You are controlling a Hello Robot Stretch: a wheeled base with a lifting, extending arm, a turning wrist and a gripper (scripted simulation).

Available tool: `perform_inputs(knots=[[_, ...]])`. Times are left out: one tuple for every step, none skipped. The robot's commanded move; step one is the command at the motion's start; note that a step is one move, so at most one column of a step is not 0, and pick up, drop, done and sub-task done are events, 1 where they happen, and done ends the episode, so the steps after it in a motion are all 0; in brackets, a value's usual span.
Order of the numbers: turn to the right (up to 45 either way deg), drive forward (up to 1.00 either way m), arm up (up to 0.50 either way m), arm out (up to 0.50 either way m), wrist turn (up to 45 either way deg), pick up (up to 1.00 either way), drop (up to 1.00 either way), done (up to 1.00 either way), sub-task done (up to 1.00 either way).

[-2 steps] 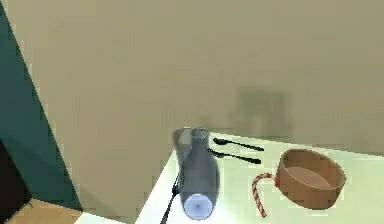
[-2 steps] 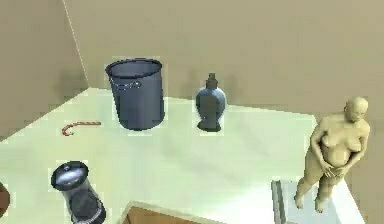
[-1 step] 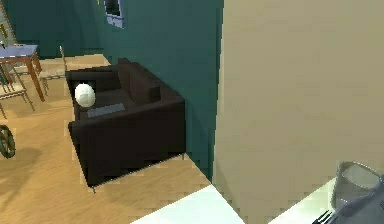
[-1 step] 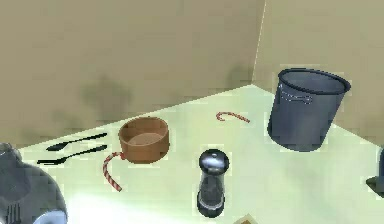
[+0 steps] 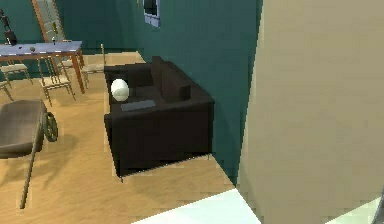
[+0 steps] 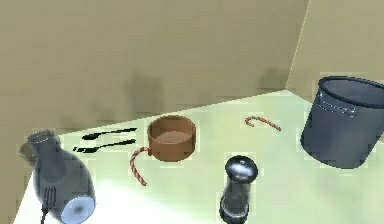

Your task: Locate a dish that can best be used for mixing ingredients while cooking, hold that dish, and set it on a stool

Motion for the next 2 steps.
perform_inputs(knots=[[0.0,0.00,0.50,0.00,0.0,0.00,0.00,0.00,0.00],[0.0,0.00,0.38,0.00,0.0,0.00,0.00,0.00,0.00]])
